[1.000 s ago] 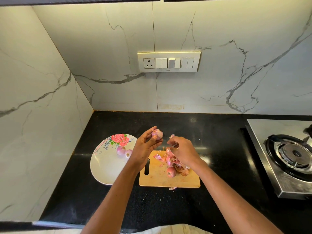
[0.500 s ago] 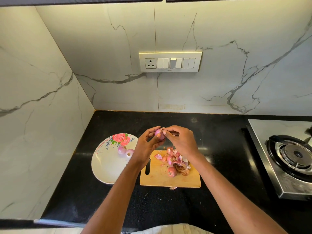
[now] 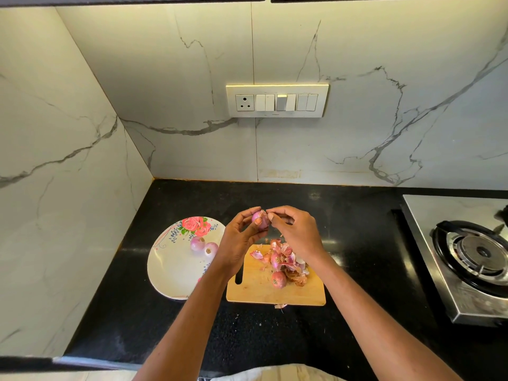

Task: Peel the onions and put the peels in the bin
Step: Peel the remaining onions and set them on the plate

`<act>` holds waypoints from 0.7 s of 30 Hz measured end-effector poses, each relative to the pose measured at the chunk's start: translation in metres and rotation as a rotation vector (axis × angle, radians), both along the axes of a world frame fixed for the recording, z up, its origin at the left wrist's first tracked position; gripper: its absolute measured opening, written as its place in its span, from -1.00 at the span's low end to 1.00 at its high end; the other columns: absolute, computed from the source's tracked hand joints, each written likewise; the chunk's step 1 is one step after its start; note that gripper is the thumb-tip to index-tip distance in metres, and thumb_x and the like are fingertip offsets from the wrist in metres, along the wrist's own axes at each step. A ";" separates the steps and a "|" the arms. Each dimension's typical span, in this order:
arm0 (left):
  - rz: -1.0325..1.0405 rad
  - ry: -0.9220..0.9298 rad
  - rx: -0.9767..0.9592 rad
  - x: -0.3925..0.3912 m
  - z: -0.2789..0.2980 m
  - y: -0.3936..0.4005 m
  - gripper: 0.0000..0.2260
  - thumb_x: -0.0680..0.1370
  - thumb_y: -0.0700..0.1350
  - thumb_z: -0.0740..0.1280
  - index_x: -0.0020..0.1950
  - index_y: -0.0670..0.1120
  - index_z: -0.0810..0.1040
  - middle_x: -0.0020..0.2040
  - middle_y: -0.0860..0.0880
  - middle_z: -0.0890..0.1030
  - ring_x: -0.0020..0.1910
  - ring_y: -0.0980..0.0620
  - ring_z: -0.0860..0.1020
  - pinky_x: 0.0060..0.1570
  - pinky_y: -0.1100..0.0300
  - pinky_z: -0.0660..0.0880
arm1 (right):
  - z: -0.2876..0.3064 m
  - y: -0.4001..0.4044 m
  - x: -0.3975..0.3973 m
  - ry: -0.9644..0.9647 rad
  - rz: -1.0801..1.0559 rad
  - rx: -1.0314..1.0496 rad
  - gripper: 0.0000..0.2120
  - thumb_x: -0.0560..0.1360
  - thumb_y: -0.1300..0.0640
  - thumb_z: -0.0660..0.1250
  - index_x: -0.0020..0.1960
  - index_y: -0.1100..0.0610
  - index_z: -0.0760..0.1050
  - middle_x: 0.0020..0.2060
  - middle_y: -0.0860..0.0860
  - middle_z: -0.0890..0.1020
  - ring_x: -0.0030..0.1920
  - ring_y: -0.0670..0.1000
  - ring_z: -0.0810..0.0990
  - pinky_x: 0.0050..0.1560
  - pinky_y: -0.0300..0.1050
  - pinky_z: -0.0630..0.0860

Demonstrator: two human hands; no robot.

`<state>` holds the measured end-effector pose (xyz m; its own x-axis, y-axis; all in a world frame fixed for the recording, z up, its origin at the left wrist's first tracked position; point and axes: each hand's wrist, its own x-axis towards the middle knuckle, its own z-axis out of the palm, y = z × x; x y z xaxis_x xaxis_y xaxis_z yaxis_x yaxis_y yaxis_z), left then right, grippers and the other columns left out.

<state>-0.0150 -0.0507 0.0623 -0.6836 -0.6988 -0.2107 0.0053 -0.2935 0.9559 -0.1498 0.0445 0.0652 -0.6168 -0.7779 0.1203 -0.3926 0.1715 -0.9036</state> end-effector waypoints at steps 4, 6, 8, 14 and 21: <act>0.003 0.005 0.007 0.000 0.000 -0.003 -0.70 0.61 -0.15 0.38 0.34 -0.06 0.54 0.26 -0.11 0.64 0.24 -0.10 0.63 0.25 -0.01 0.58 | 0.003 -0.001 0.003 -0.006 0.010 -0.027 -0.82 0.54 0.02 0.46 0.12 0.01 0.70 -0.05 -0.18 0.70 -0.01 -0.26 0.64 -0.06 -0.46 0.53; -0.001 0.009 -0.002 -0.002 0.002 -0.003 -0.71 0.61 -0.15 0.38 0.33 -0.06 0.55 0.26 -0.11 0.64 0.23 -0.09 0.64 0.24 0.00 0.59 | 0.003 -0.001 -0.001 0.011 0.000 -0.028 -0.84 0.54 0.04 0.46 0.10 0.00 0.71 -0.07 -0.18 0.70 -0.01 -0.24 0.64 -0.05 -0.44 0.54; -0.014 0.005 -0.008 -0.003 0.002 -0.002 -0.72 0.61 -0.15 0.37 0.32 -0.05 0.55 0.26 -0.11 0.63 0.23 -0.09 0.64 0.24 0.00 0.59 | 0.002 0.000 -0.004 0.018 -0.003 -0.020 -0.87 0.55 0.06 0.46 0.09 0.00 0.71 -0.08 -0.18 0.71 -0.02 -0.24 0.64 -0.04 -0.41 0.56; -0.008 0.010 0.000 -0.002 0.005 -0.005 -0.73 0.61 -0.17 0.36 0.31 -0.03 0.55 0.26 -0.11 0.63 0.23 -0.09 0.64 0.24 0.02 0.59 | 0.002 -0.005 -0.006 -0.021 -0.017 -0.009 -0.86 0.56 0.06 0.45 0.10 0.04 0.70 -0.06 -0.14 0.72 -0.02 -0.13 0.69 0.05 -0.18 0.65; -0.014 0.000 -0.011 -0.002 0.004 -0.002 -0.72 0.59 -0.15 0.39 0.31 -0.03 0.55 0.26 -0.10 0.63 0.23 -0.09 0.64 0.25 0.01 0.58 | 0.000 -0.001 -0.003 0.009 -0.022 -0.009 -0.85 0.55 0.04 0.45 0.09 0.04 0.71 -0.07 -0.15 0.72 -0.01 -0.16 0.67 0.03 -0.26 0.63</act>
<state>-0.0174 -0.0528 0.0658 -0.6935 -0.6911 -0.2035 0.0009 -0.2832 0.9590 -0.1524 0.0436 0.0654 -0.6327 -0.7628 0.1335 -0.3973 0.1718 -0.9014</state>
